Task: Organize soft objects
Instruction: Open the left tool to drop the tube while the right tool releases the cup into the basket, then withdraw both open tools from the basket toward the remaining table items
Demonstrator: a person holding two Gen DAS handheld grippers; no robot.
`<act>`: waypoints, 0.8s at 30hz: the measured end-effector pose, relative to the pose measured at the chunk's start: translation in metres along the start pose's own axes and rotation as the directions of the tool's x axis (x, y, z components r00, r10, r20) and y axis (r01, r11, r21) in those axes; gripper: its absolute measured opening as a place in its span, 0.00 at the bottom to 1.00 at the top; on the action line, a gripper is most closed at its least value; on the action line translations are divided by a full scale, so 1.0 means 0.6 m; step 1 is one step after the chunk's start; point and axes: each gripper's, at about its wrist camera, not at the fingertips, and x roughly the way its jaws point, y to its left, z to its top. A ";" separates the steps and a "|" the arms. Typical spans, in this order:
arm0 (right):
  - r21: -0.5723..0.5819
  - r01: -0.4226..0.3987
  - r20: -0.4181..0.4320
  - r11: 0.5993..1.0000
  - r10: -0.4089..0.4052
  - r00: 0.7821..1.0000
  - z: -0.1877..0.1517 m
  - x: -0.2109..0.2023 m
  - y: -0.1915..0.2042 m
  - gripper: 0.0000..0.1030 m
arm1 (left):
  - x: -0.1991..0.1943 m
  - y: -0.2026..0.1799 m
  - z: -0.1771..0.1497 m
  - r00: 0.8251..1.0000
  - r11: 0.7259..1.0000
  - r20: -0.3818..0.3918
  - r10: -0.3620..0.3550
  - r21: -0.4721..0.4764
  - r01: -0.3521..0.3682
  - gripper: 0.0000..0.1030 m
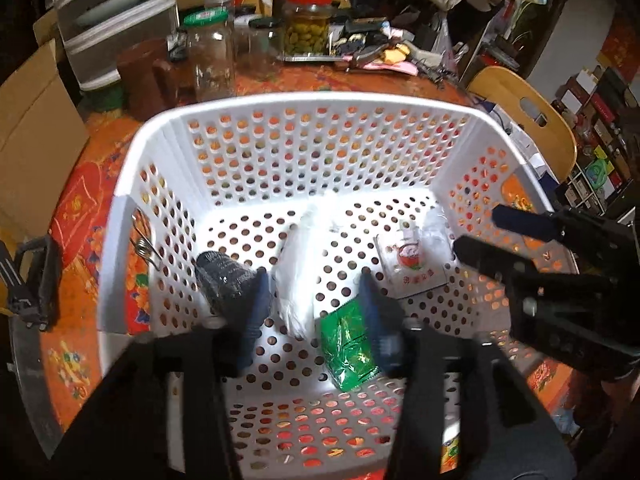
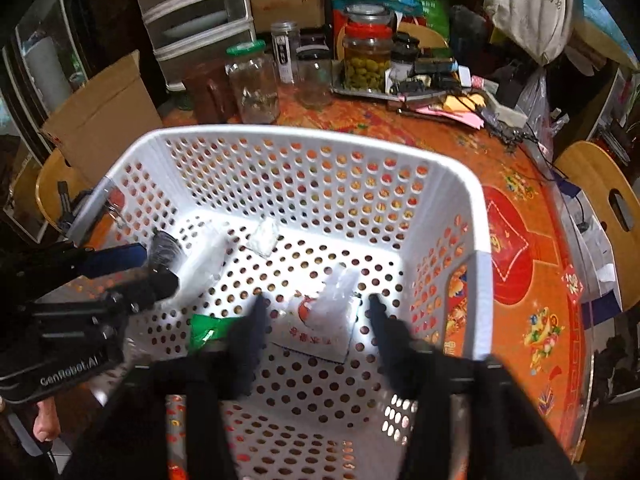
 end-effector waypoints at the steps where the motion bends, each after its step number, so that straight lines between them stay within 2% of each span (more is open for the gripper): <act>1: 0.003 -0.001 0.008 1.000 0.001 1.000 0.000 -0.004 -0.001 0.65 | -0.008 -0.001 -0.001 1.000 1.000 0.015 0.002 0.001 -0.002 0.52; 5: 0.000 -0.011 0.041 1.000 0.011 0.999 -0.006 -0.026 -0.001 0.65 | -0.041 -0.002 -0.003 0.998 1.000 0.064 -0.004 0.012 0.003 0.58; 7: -0.002 -0.018 0.061 1.000 0.018 0.998 -0.012 -0.041 -0.003 0.65 | -0.064 -0.001 -0.006 0.995 1.000 0.098 -0.008 0.014 0.007 0.72; 9: 0.005 -0.032 0.086 0.999 0.031 0.996 -0.020 -0.060 -0.006 0.67 | -0.089 0.002 -0.012 0.991 1.000 0.136 -0.004 0.016 0.002 0.80; 10: 0.010 -0.041 0.102 0.999 0.040 0.994 -0.026 -0.071 -0.009 0.72 | -0.106 0.004 -0.018 0.987 1.000 0.161 -0.002 0.019 -0.002 0.84; 12: 0.014 -0.053 0.134 0.998 0.051 0.990 -0.039 -0.093 -0.013 0.88 | -0.131 0.005 -0.029 0.982 0.999 0.191 -0.010 0.032 0.004 0.92; 13: 0.012 -0.058 0.155 0.998 0.056 0.986 -0.046 -0.105 -0.015 0.90 | -0.148 0.004 -0.038 0.977 0.999 0.211 -0.013 0.041 0.004 0.96; 15: 0.012 -0.074 0.194 0.997 0.070 0.979 -0.061 -0.126 -0.017 0.93 | -0.171 0.001 -0.056 0.970 0.999 0.243 -0.007 0.054 -0.006 1.00; 20: 0.007 -0.086 0.266 0.996 0.081 0.961 -0.105 -0.173 -0.013 0.98 | -0.238 -0.011 -0.118 0.945 0.996 0.327 -0.026 0.092 -0.005 1.00; 24: 0.002 -0.099 0.320 0.995 0.093 0.943 -0.148 -0.211 -0.003 0.99 | -0.295 -0.020 -0.178 0.914 0.995 0.406 -0.006 0.092 -0.034 1.00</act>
